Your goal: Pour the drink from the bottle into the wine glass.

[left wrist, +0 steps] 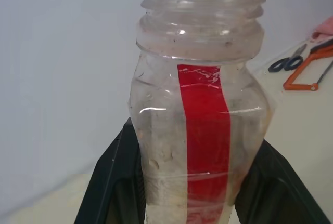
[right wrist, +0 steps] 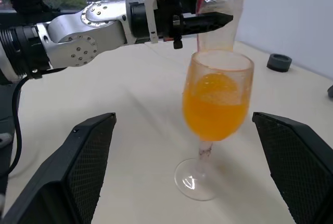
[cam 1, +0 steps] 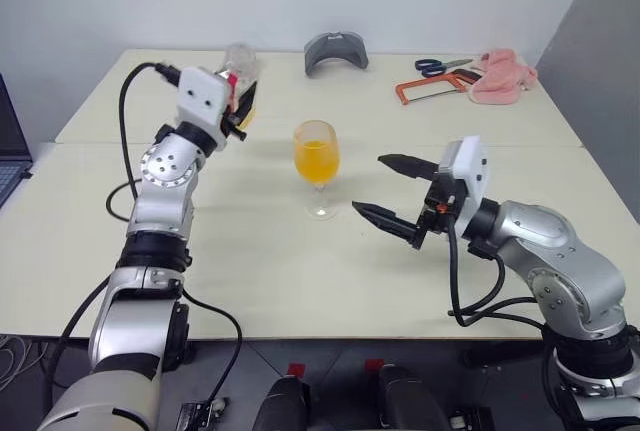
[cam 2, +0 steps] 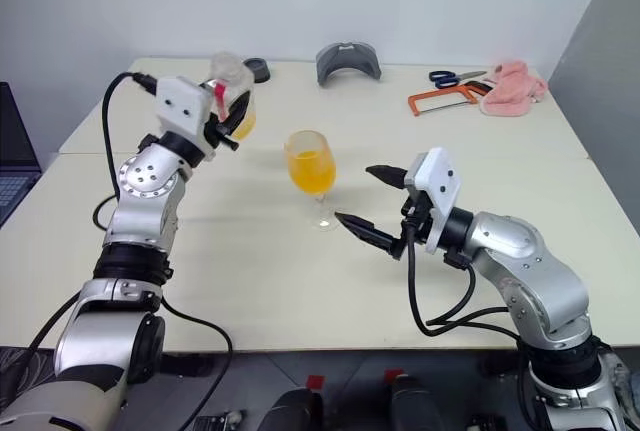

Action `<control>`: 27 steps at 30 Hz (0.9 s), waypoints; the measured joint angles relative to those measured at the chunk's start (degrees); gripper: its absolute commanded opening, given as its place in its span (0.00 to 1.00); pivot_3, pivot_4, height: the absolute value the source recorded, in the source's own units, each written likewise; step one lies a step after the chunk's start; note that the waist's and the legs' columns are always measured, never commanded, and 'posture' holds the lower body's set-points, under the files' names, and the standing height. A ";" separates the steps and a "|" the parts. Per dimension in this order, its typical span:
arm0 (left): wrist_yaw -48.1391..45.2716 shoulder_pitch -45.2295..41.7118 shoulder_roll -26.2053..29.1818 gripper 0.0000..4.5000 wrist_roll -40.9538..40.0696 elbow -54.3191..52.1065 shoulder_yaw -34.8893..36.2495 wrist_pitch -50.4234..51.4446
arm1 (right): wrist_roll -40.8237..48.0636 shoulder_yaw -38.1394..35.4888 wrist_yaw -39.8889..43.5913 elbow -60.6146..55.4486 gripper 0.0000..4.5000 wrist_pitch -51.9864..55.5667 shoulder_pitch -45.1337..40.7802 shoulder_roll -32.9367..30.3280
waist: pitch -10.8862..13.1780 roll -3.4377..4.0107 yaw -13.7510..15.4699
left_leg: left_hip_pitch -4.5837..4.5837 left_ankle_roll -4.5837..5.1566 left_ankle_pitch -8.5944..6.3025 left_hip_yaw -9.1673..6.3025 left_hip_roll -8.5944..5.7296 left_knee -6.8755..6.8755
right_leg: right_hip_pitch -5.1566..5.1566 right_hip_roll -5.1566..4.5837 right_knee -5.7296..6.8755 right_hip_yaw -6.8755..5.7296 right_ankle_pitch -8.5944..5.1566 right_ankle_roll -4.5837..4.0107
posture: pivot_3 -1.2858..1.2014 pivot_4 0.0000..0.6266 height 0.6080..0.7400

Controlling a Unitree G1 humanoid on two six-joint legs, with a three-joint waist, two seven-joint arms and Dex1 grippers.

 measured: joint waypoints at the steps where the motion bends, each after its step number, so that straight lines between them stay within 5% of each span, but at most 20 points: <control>1: 0.03 1.78 -0.01 0.37 -1.57 -0.51 1.55 3.02 | -0.07 1.16 -0.90 0.05 1.00 1.47 -1.35 0.45 | -0.01 0.00 -0.02 | 0.01 0.00 0.00 -0.02 -0.01 0.00 | 0.00 0.00 0.02 -0.01 0.00 0.00 | 0.52 0.24 1.00; 8: -1.19 7.18 0.17 0.37 -7.26 -1.00 7.47 12.90 | -2.60 6.72 -3.50 1.40 1.00 4.82 -6.79 3.67 | -0.07 -0.11 0.68 | -0.09 -0.01 0.01 -0.17 -0.02 0.11 | 0.03 -0.13 -0.02 -0.09 0.00 0.00 | 0.52 0.24 1.00; 20: -4.84 7.38 0.50 0.37 -7.63 3.06 9.04 10.65 | -4.60 8.84 -2.96 2.76 1.00 5.17 -8.13 4.09 | -0.13 -0.20 1.17 | -0.04 0.05 -0.03 -0.11 -0.05 0.12 | 0.05 -0.12 -0.04 -0.06 0.00 0.00 | 0.52 0.24 1.00; 21: -5.05 7.36 0.50 0.53 -7.73 3.39 9.25 10.34 | -4.74 8.95 -2.92 2.76 1.00 5.17 -8.13 4.09 | -0.14 -0.20 1.18 | -0.03 0.06 -0.03 -0.10 -0.05 0.12 | 0.05 -0.12 -0.04 -0.06 0.00 0.00 | 0.52 0.24 1.00; 27: -5.05 7.53 -0.01 0.94 -8.06 6.22 9.96 10.71 | -5.09 9.35 -2.16 2.76 1.00 5.17 -8.12 4.09 | -0.14 -0.21 1.16 | -0.06 0.08 -0.05 -0.13 -0.05 0.12 | 0.05 -0.11 -0.04 -0.08 0.00 0.00 | 0.52 0.24 1.00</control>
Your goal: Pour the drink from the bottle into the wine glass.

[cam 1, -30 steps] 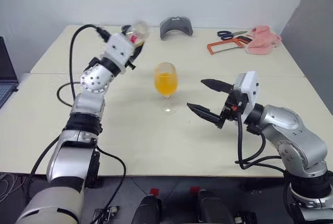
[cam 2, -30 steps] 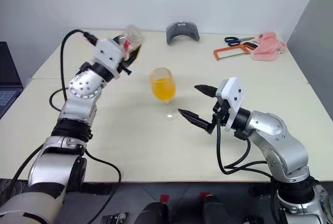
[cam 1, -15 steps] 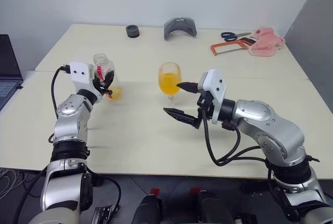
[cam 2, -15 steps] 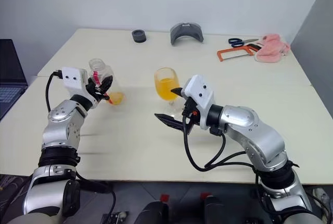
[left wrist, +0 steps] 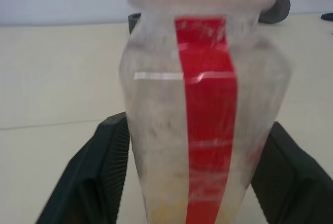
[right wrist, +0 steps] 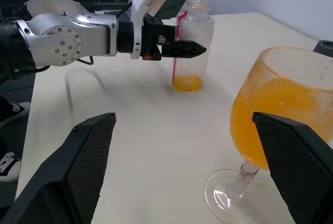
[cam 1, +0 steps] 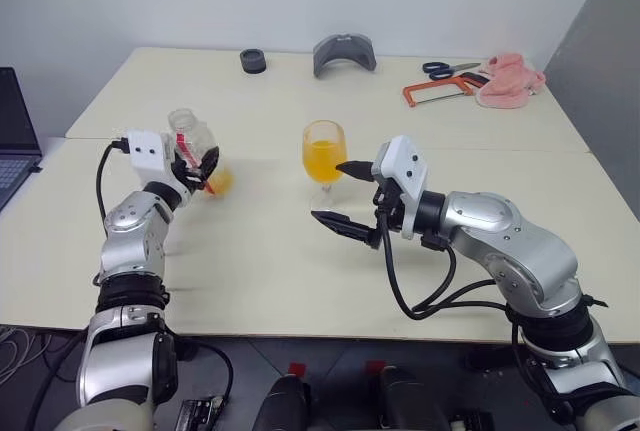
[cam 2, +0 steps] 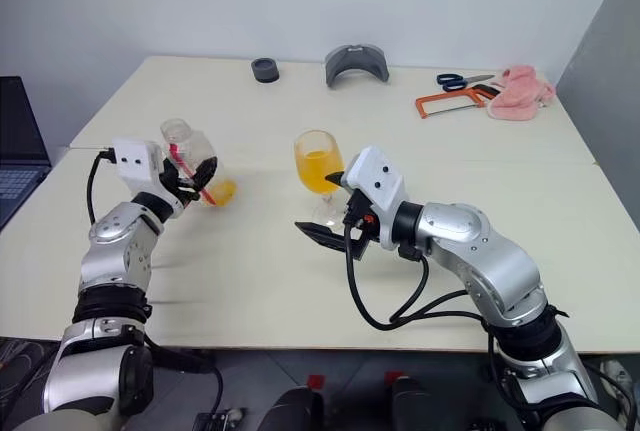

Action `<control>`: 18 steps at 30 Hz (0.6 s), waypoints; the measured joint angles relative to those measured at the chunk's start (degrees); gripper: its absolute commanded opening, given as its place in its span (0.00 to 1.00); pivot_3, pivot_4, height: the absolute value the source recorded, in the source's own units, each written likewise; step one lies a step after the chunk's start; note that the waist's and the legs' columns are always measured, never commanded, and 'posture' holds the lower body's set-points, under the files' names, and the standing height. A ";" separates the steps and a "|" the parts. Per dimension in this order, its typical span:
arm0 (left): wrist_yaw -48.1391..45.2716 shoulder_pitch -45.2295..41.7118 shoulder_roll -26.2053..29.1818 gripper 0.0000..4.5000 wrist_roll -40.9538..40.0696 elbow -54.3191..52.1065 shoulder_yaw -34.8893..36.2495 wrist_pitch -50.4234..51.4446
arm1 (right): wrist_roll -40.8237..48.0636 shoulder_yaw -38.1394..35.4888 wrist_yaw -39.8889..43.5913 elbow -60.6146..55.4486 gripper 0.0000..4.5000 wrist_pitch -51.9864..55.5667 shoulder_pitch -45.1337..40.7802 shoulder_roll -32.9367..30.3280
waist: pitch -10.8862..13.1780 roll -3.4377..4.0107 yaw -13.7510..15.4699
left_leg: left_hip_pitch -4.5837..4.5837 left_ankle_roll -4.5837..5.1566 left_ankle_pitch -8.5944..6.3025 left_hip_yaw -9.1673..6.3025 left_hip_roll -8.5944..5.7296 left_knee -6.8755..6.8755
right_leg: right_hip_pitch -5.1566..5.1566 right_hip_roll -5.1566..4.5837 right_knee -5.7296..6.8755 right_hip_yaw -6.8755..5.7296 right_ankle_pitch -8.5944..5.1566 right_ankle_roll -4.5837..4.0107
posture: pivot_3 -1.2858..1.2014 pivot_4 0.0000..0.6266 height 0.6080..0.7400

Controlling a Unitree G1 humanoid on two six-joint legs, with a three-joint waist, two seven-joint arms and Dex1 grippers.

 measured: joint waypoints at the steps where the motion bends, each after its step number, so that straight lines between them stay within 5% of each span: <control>1: 0.00 0.00 0.00 1.00 0.00 0.05 0.10 -0.05 | 0.00 0.00 0.11 0.00 1.00 0.00 0.00 0.00 | 0.00 0.00 0.00 | 0.00 0.00 0.00 0.01 0.00 0.00 | 0.00 0.00 0.00 0.01 0.00 0.00 | 0.52 0.24 1.00; 9: 0.14 1.88 0.08 1.00 0.09 -0.04 0.36 -1.30 | 0.05 0.15 0.48 -0.35 1.00 0.06 1.78 -0.23 | -0.01 -0.02 0.02 | 0.02 0.00 0.00 0.00 0.03 -0.04 | 0.00 -0.01 -0.01 0.01 0.00 0.00 | 0.52 0.24 1.00; 18: 2.68 14.07 0.21 1.00 0.25 -11.75 1.03 1.29 | -7.78 2.14 1.08 2.20 1.00 -13.88 17.30 -1.87 | -0.03 -0.05 0.03 | 0.05 0.01 0.00 0.04 0.10 -0.13 | 0.00 -0.02 -0.04 0.05 0.00 0.00 | 0.52 0.24 1.00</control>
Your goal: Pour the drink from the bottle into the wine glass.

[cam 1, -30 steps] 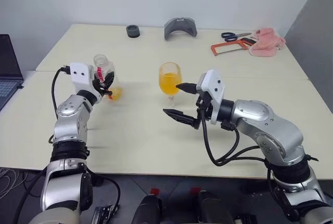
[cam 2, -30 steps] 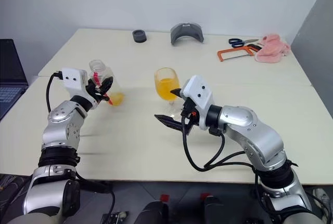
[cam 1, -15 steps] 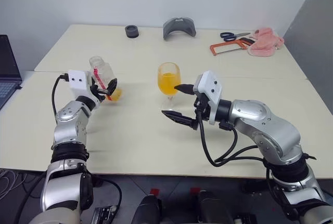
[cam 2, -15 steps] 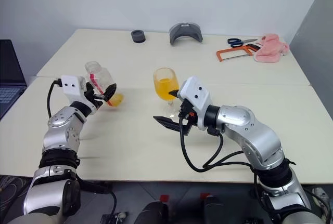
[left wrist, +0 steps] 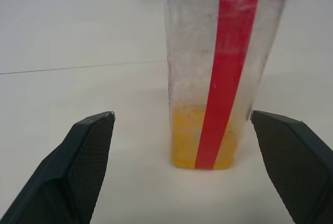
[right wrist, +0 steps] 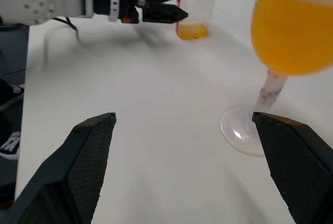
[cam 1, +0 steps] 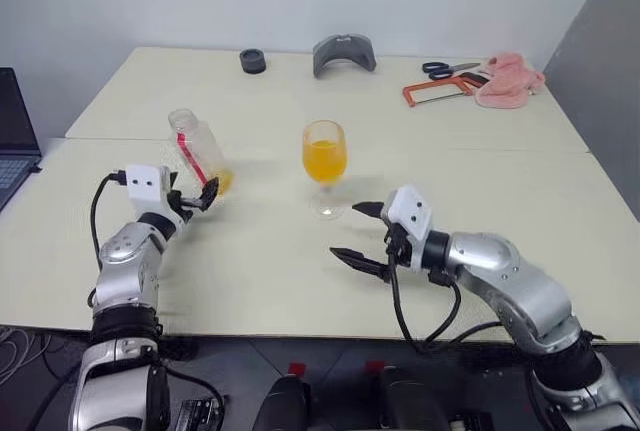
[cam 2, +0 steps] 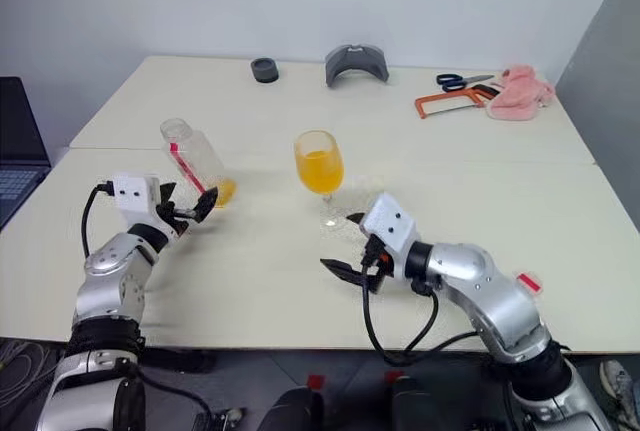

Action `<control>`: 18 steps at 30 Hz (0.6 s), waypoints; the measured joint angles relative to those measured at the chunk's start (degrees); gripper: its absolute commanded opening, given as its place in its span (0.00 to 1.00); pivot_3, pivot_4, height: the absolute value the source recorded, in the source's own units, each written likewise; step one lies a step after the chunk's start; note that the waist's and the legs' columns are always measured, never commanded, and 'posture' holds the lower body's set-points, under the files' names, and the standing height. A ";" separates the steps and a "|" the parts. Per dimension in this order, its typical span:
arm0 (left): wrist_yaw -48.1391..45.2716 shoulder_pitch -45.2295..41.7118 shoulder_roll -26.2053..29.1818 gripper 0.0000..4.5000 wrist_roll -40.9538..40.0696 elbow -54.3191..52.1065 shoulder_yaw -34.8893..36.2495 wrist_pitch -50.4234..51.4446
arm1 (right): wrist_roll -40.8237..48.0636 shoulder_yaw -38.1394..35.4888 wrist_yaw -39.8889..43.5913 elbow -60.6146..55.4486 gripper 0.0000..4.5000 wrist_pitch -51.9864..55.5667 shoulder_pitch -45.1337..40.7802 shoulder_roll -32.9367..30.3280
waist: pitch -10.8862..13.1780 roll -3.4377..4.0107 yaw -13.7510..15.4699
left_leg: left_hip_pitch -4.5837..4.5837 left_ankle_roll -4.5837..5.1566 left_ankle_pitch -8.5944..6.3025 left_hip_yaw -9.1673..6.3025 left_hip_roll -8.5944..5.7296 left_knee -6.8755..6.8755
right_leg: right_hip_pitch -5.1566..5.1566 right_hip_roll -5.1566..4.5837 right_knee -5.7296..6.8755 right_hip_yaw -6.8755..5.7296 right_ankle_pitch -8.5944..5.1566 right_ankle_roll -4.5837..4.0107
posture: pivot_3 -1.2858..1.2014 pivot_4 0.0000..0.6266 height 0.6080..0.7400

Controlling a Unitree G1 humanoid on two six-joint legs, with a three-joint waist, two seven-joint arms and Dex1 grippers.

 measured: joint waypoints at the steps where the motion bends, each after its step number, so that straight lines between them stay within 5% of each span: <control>1: 0.99 2.83 -0.07 1.00 0.07 -3.99 0.15 0.77 | -0.60 -1.09 -0.65 0.58 1.00 -2.56 2.32 1.20 | -0.01 -0.02 -0.06 | 0.02 0.00 0.00 0.00 0.06 -0.03 | 0.00 0.00 0.00 0.01 0.00 0.00 | 0.52 0.24 1.00; 9: 6.17 17.70 -5.33 1.00 -0.47 -24.19 1.94 2.24 | -3.95 -9.60 -10.08 10.15 1.00 -22.75 13.66 14.20 | -0.03 -0.04 0.50 | 0.19 0.00 0.00 0.10 0.07 -0.09 | 0.17 -0.03 -0.04 0.09 0.00 0.00 | 0.52 0.24 1.00; 18: 8.72 19.54 -7.64 1.00 -0.49 -30.28 2.10 2.65 | -8.49 -10.97 -14.23 18.56 1.00 -31.93 13.03 17.42 | -0.03 -0.04 0.43 | 0.29 0.00 0.00 0.21 0.05 -0.11 | 0.18 0.06 -0.02 0.15 0.00 0.00 | 0.52 0.24 1.00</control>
